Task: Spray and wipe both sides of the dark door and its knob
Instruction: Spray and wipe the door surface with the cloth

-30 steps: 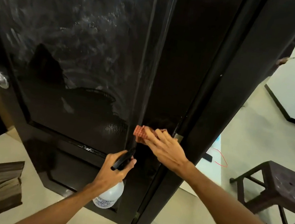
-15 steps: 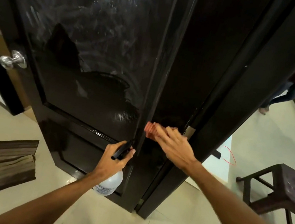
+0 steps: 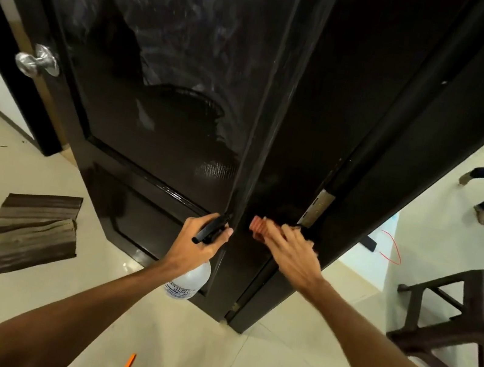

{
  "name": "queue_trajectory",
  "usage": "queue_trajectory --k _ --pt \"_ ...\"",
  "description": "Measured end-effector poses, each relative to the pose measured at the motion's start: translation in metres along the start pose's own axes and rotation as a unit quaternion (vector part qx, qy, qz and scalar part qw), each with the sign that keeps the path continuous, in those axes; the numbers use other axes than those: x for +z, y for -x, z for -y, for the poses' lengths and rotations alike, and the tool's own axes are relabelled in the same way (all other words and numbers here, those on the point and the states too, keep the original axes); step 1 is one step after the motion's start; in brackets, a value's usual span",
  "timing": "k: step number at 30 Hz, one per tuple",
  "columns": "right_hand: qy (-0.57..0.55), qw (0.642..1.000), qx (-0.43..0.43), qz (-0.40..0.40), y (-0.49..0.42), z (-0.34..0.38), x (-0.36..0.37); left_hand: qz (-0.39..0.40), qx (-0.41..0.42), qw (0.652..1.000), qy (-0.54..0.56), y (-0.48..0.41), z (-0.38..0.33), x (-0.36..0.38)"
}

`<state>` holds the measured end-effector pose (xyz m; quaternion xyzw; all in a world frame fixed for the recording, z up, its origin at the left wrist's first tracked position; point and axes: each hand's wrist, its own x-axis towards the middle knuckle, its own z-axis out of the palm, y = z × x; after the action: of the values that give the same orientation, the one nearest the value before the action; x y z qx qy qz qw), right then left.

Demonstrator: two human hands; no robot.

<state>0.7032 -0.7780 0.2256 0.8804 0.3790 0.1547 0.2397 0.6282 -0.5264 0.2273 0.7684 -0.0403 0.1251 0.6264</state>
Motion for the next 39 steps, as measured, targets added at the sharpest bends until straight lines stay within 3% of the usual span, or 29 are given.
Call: queue_trajectory --k 2,5,10,17,19,24,31,37,39 --pt "0.027 0.993 0.032 -0.106 -0.013 -0.024 -0.021 -0.003 -0.013 1.000 0.005 0.003 0.002 0.002" --pt "0.027 0.980 0.073 -0.182 -0.016 -0.036 -0.019 -0.011 -0.019 1.000 0.014 0.004 0.003 0.006" --pt "-0.029 0.996 0.011 -0.080 -0.003 0.009 -0.006 -0.022 -0.033 0.999 0.011 0.003 0.000 0.003" --pt "-0.055 0.936 0.151 -0.313 -0.076 -0.048 -0.107 -0.079 -0.011 0.997 0.021 -0.022 -0.024 -0.031" --pt "-0.046 0.927 0.169 -0.333 -0.094 -0.047 -0.123 -0.089 -0.006 0.995 0.035 -0.030 -0.032 -0.040" --pt "-0.063 0.938 0.173 -0.294 -0.095 -0.016 -0.107 -0.059 0.016 0.997 0.052 -0.051 -0.059 -0.058" --pt "-0.063 0.834 0.320 -0.445 -0.169 -0.053 -0.196 -0.017 0.085 0.995 0.059 -0.101 -0.102 -0.115" --pt "0.015 0.906 0.233 -0.354 -0.188 -0.012 -0.160 0.015 0.103 0.991 0.085 -0.133 -0.131 -0.151" --pt "0.005 0.884 0.263 -0.387 -0.199 -0.031 -0.195 0.030 0.114 0.989 0.088 -0.141 -0.142 -0.163"
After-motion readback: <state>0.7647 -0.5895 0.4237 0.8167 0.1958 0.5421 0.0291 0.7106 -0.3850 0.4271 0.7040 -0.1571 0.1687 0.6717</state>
